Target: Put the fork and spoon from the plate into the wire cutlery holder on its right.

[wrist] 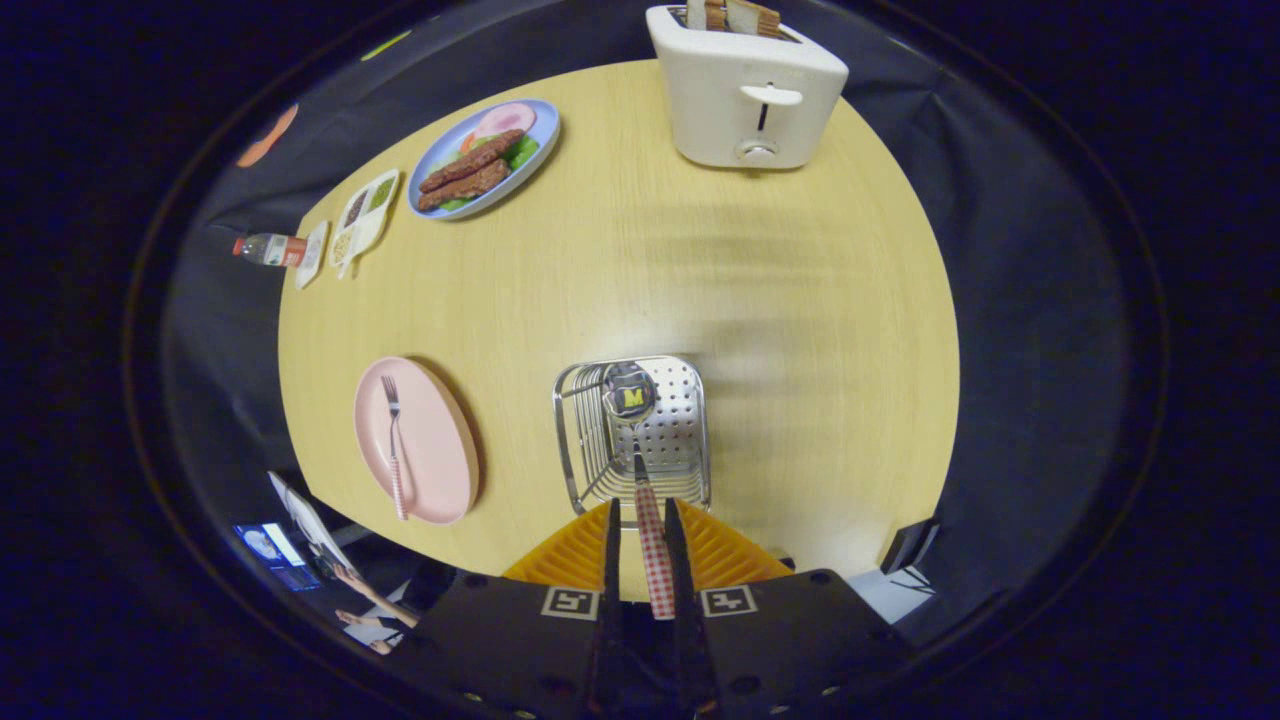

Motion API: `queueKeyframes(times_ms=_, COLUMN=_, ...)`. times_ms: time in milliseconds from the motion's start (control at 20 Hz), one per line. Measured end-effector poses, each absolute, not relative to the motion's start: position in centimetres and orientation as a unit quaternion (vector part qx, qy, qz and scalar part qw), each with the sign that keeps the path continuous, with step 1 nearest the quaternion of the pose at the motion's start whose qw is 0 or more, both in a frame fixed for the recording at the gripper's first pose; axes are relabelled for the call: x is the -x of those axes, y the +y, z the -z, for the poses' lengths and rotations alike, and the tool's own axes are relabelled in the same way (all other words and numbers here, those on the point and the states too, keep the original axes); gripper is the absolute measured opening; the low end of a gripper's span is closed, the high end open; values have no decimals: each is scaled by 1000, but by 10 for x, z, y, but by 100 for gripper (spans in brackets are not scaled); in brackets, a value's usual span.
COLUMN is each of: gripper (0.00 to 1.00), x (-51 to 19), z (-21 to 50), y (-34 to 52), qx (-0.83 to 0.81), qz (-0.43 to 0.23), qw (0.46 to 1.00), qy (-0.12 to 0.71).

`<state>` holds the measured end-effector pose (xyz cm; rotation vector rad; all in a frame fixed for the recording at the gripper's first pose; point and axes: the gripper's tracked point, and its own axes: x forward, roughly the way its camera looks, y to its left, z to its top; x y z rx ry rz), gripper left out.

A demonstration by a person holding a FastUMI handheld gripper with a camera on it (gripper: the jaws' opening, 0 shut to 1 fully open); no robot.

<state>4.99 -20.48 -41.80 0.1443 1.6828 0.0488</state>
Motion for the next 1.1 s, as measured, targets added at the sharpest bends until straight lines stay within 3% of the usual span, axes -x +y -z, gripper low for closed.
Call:
queueKeyframes(times_ms=50, gripper=22, x=-51, z=414, y=-200, qx=-77, qz=-23, qw=671, qy=737)
queueKeyframes(times_ms=150, gripper=37, x=-52, z=407, y=-195, qx=-77, qz=-22, qw=688, qy=721)
queueKeyframes(times_ms=250, gripper=40, x=-50, z=396, y=-184, qx=-79, qz=-28, qw=702, qy=707)
queueKeyframes(times_ms=350, gripper=52, x=-47, z=389, y=-170, qx=-84, qz=-35, qw=715, qy=693)
queueKeyframes(times_ms=600, gripper=93, x=-39, z=377, y=-129, qx=-77, qz=-49, qw=751, qy=654)
queueKeyframes(times_ms=700, gripper=97, x=-35, z=377, y=-111, qx=-79, qz=-50, qw=758, qy=646)
queueKeyframes(times_ms=1100, gripper=97, x=-1, z=401, y=-23, qx=-53, qz=-67, qw=754, qy=652)
